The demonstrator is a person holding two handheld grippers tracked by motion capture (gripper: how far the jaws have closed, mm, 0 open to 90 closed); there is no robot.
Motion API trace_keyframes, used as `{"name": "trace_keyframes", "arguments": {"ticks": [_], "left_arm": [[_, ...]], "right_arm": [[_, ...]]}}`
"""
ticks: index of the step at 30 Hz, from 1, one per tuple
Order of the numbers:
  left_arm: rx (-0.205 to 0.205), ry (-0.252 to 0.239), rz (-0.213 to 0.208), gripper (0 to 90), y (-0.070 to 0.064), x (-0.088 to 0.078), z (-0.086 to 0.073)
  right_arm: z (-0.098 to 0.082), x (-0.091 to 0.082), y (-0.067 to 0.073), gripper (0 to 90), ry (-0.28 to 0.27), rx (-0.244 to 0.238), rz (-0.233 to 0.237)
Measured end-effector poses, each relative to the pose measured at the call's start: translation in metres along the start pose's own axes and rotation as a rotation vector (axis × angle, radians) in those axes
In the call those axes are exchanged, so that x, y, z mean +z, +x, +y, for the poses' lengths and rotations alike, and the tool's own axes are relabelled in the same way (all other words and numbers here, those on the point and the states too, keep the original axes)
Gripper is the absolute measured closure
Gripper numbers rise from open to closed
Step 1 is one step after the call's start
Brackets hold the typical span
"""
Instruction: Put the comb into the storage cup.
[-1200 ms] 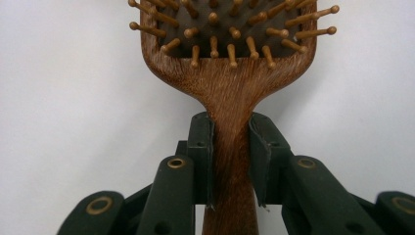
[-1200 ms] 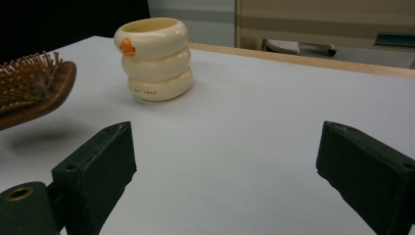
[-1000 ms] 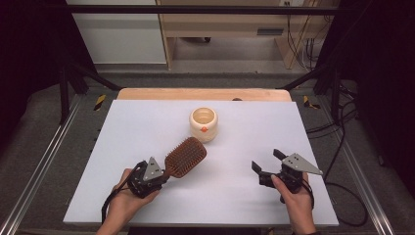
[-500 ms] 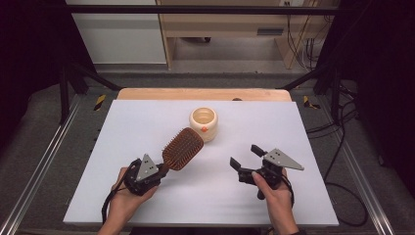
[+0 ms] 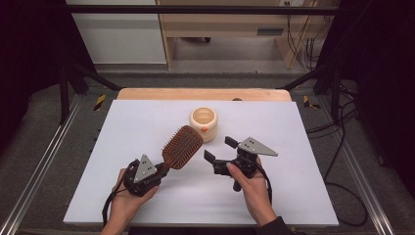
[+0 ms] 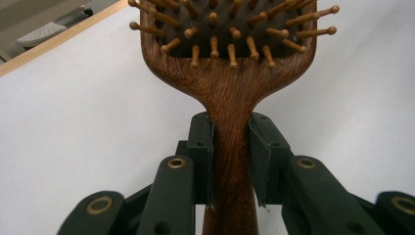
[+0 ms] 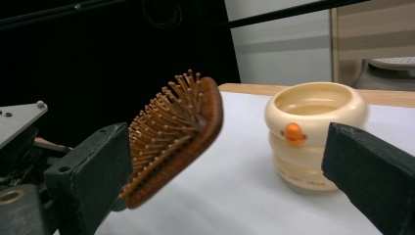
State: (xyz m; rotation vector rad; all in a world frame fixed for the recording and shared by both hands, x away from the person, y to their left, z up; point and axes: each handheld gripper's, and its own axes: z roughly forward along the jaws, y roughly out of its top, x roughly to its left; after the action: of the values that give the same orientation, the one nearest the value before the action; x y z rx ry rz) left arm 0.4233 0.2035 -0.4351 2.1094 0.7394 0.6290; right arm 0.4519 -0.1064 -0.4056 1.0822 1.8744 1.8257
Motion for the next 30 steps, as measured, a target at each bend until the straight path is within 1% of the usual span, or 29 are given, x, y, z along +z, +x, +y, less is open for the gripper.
{"name": "trace_keyframes", "arguments": {"ticks": [3, 4, 6, 7, 9, 11, 16, 17, 25, 30], "left_arm": [[-0.007, -0.017, 0.003, 72.8, 0.0, -0.001, -0.001], [-0.007, -0.017, 0.003, 72.7, 0.0, -0.001, -0.001], [-0.005, -0.025, 0.008, 72.7, -0.001, -0.002, -0.002], [-0.004, -0.032, 0.007, 72.7, -0.002, -0.002, -0.002], [0.016, -0.052, 0.021, 72.7, -0.004, -0.003, -0.002], [0.019, -0.072, 0.021, 72.7, -0.005, -0.005, 0.0], [0.016, -0.085, 0.022, 72.7, -0.008, -0.005, 0.0], [0.019, -0.088, 0.021, 72.7, -0.008, -0.004, -0.001], [0.012, -0.121, 0.011, 72.7, -0.012, -0.005, -0.001], [0.012, -0.13, 0.005, 72.7, -0.015, -0.004, 0.0]], "right_arm": [[-0.001, 0.01, 0.006, 5.2, -0.003, 0.015, 0.025], [-0.001, 0.01, 0.006, 5.2, -0.003, 0.015, 0.025], [-0.006, 0.014, 0.009, 5.1, 0.001, 0.022, 0.041], [-0.007, 0.014, 0.01, 5.1, 0.008, 0.025, 0.047], [-0.01, 0.013, 0.011, 5.1, 0.005, 0.035, 0.055], [-0.012, 0.013, 0.012, 4.9, 0.007, 0.036, 0.06], [-0.012, 0.013, 0.013, 4.9, 0.001, 0.049, 0.068], [-0.012, 0.014, 0.014, 4.9, -0.002, 0.057, 0.077], [-0.015, 0.016, 0.019, 4.9, 0.002, 0.063, 0.094], [-0.015, 0.016, 0.019, 5.0, -0.002, 0.074, 0.098]]}}
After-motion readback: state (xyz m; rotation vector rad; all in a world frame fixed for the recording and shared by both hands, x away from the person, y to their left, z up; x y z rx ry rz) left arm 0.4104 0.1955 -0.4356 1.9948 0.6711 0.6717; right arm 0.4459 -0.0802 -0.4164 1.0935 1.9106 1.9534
